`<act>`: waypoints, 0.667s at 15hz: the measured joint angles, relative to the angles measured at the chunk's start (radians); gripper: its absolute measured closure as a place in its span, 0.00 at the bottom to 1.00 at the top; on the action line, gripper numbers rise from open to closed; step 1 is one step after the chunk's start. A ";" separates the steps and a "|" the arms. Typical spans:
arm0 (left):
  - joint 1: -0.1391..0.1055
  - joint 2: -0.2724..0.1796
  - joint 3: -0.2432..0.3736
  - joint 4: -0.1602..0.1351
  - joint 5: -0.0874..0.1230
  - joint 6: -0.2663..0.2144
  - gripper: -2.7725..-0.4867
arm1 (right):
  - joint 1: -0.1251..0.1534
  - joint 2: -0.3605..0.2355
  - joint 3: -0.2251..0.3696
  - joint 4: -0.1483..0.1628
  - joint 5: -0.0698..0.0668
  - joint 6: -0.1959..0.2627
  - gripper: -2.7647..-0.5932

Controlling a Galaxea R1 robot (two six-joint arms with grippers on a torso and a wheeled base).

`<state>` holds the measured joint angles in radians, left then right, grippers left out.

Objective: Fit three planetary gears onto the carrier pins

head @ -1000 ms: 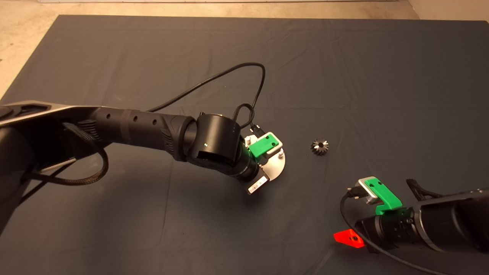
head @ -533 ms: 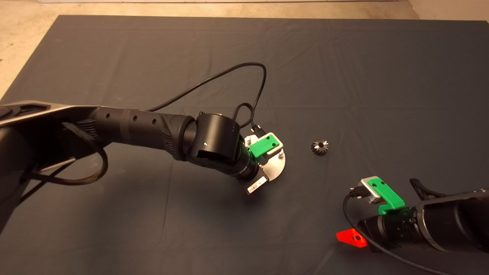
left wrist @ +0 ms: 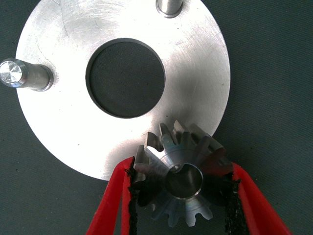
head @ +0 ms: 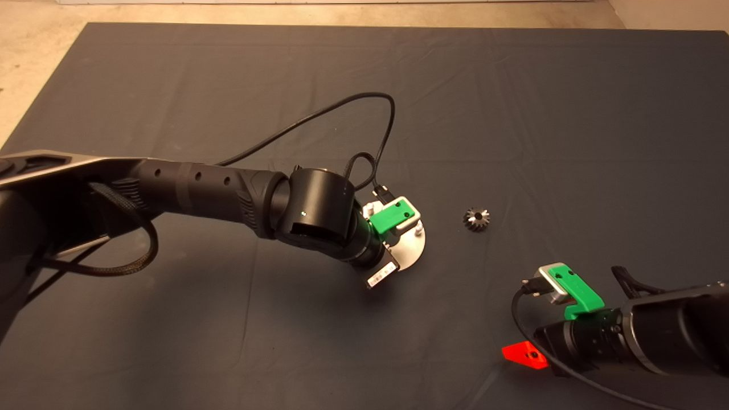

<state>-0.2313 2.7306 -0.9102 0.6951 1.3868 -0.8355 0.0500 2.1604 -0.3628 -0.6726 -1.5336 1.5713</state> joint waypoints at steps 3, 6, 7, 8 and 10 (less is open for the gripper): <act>-0.001 -0.006 -0.005 -0.003 0.003 0.000 0.84 | 0.000 -0.001 0.000 0.000 0.000 0.000 0.01; -0.001 -0.008 -0.005 -0.003 0.003 0.000 0.84 | 0.000 -0.003 0.000 0.000 0.000 0.000 0.01; -0.001 -0.008 -0.005 -0.003 0.004 0.000 0.84 | 0.000 -0.003 0.000 0.000 0.000 0.000 0.01; -0.001 -0.008 -0.005 -0.003 0.003 0.000 0.84 | 0.000 -0.003 0.000 0.000 0.000 0.000 0.01; -0.001 -0.008 -0.005 -0.003 0.003 0.000 0.84 | 0.000 -0.003 0.000 0.000 0.000 0.000 0.01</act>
<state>-0.2328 2.7228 -0.9153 0.6921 1.3898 -0.8351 0.0500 2.1572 -0.3628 -0.6726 -1.5336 1.5713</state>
